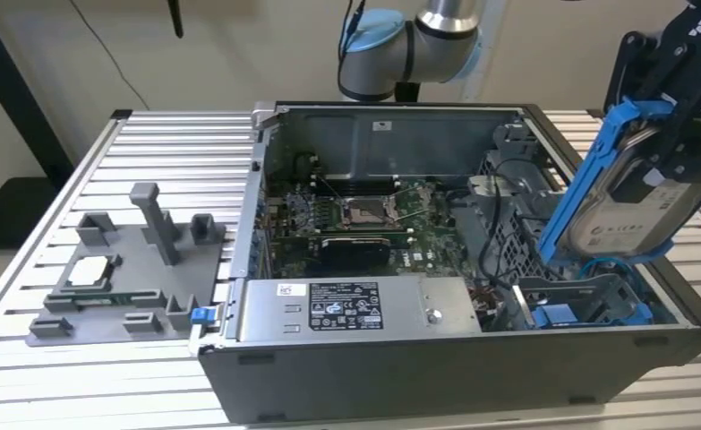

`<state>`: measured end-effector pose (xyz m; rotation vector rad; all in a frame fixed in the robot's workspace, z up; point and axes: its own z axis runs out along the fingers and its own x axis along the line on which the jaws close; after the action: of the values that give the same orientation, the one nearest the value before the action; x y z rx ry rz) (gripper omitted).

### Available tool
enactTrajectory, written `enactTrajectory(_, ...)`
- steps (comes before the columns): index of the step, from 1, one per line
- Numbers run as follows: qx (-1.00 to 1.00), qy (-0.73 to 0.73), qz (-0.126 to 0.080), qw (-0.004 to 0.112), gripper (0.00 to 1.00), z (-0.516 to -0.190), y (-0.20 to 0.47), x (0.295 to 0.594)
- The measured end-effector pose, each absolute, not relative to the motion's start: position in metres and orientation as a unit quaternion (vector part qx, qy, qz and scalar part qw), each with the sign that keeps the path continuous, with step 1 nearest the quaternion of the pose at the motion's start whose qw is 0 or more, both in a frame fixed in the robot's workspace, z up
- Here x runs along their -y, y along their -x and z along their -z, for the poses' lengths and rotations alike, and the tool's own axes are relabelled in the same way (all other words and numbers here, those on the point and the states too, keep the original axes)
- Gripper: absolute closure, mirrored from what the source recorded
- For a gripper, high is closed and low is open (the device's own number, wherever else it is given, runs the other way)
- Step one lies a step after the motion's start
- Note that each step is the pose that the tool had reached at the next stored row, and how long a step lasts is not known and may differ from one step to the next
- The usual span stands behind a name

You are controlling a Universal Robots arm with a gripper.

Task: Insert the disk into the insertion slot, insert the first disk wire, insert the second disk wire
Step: 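Insert the disk into the insertion slot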

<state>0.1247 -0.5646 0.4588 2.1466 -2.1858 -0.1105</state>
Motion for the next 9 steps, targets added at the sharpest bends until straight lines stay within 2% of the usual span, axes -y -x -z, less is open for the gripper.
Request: enactTrajectory(9,0.712,-0.7,0.036,0.038,1.0,-0.4533,-0.1254,0.5646)
